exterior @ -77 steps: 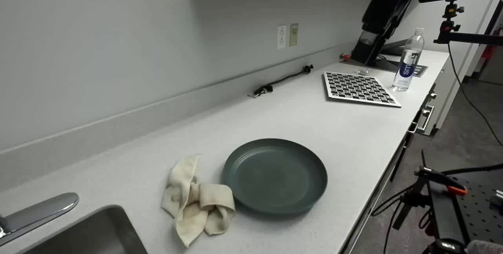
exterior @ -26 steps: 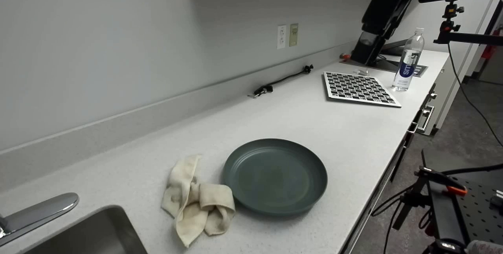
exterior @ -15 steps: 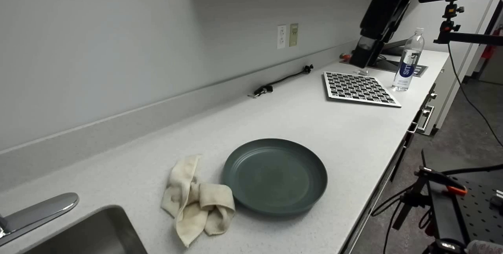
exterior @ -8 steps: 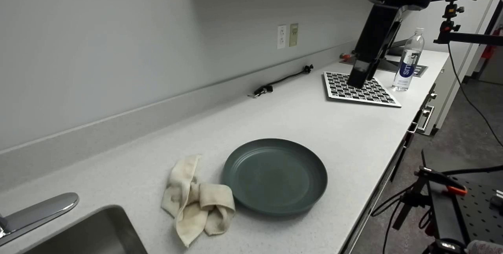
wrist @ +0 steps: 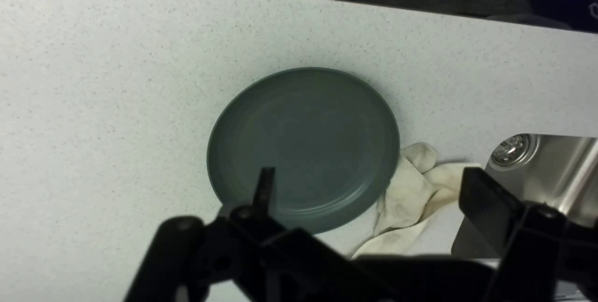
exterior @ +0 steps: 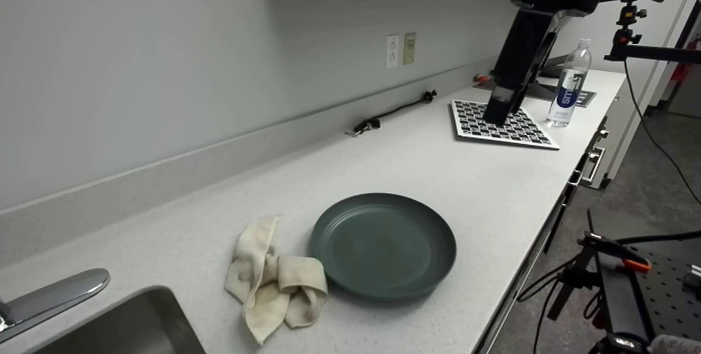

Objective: Use the towel to wipe the plate

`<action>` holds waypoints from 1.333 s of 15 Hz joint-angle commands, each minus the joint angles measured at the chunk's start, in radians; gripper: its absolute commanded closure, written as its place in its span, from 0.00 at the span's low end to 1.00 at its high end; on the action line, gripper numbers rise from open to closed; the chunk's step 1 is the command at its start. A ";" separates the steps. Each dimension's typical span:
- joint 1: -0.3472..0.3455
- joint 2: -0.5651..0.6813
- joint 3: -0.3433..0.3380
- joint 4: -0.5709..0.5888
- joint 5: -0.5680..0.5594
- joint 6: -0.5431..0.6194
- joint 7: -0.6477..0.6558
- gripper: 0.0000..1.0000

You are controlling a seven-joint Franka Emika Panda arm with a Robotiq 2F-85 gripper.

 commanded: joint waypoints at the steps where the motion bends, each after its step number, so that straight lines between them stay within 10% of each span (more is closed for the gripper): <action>1: 0.002 0.000 0.000 0.003 -0.011 -0.002 0.003 0.00; 20: 0.071 0.292 0.082 0.216 -0.126 0.129 -0.047 0.00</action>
